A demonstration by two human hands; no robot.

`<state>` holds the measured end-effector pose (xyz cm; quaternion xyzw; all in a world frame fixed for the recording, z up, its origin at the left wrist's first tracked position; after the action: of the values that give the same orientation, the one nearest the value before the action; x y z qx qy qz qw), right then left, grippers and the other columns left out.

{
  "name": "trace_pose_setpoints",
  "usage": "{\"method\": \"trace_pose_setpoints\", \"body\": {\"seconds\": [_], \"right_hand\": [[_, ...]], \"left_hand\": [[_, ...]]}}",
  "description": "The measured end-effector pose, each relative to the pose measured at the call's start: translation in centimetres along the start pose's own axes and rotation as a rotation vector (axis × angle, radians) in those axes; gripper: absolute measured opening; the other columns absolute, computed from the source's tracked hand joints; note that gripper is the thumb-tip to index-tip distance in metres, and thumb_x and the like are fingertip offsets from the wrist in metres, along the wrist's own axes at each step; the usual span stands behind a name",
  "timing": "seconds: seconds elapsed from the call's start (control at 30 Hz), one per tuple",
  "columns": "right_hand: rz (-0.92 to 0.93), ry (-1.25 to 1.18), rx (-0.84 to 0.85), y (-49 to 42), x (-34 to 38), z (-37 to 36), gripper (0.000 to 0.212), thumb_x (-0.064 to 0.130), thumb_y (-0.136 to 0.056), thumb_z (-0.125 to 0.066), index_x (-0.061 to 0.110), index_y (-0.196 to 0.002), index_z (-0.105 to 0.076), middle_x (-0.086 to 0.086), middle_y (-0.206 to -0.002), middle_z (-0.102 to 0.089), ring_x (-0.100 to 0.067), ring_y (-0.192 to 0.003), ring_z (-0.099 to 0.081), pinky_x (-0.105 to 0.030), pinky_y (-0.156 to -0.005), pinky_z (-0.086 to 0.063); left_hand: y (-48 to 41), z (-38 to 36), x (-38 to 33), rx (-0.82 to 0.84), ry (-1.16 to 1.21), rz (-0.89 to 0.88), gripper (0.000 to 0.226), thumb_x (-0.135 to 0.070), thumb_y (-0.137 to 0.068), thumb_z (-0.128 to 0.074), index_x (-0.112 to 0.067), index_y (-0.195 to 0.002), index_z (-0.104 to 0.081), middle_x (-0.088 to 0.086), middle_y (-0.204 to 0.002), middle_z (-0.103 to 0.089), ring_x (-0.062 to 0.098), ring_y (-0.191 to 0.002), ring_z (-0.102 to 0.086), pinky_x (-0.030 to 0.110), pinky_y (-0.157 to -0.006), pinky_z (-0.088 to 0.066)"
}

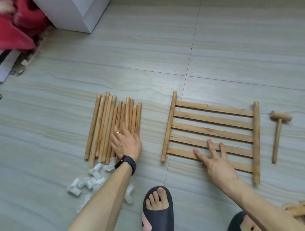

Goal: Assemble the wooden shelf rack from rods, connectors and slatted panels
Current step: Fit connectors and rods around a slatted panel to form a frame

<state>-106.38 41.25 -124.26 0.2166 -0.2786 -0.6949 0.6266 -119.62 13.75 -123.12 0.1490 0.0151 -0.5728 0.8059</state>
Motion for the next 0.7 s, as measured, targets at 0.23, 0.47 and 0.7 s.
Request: {"method": "trace_pose_setpoints", "body": {"seconds": [0.23, 0.47, 0.7], "right_hand": [[0.020, 0.026, 0.003, 0.0, -0.1, -0.1, 0.084, 0.002, -0.103, -0.030, 0.053, -0.155, 0.012, -0.005, -0.164, 0.032, -0.052, -0.149, 0.019, -0.053, -0.093, -0.057], [0.013, 0.029, -0.001, 0.0, -0.1, 0.0, 0.086, 0.003, -0.102, -0.035, 0.054, -0.155, 0.011, -0.005, -0.164, 0.032, -0.052, -0.149, 0.020, -0.053, -0.095, -0.057], [0.013, -0.017, 0.053, 0.1, -0.2, 0.4, 0.068, 0.032, -0.107, -0.036, 0.054, -0.156, 0.006, -0.004, -0.166, 0.028, -0.050, -0.150, 0.019, -0.059, -0.108, -0.046]], "left_hand": [[-2.5, 1.7, 2.2, 0.155, -0.032, 0.033, 0.036, -0.033, -0.102, -0.049, -0.007, -0.127, -0.050, 0.018, -0.129, -0.055, 0.037, -0.120, -0.052, 0.048, -0.095, -0.047], [-3.5, 1.9, 0.9, 0.310, 0.322, 0.026, 0.031, -0.033, -0.102, -0.053, -0.009, -0.121, -0.059, 0.010, -0.119, -0.064, 0.026, -0.103, -0.061, 0.036, -0.089, -0.051], [0.0, 1.7, -3.8, 0.823, 0.894, 0.062, 0.023, -0.036, -0.097, -0.065, -0.024, -0.116, -0.069, -0.005, -0.115, -0.071, 0.015, -0.094, -0.070, 0.024, -0.074, -0.055]]}}
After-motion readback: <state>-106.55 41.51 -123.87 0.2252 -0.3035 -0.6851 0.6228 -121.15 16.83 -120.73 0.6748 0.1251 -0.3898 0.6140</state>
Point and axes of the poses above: each hand's wrist, its own y-axis away from the middle knuckle, its own z-axis out of the back of the hand, x = y × z, the point moved 1 cm from there along -y, towards the middle knuckle
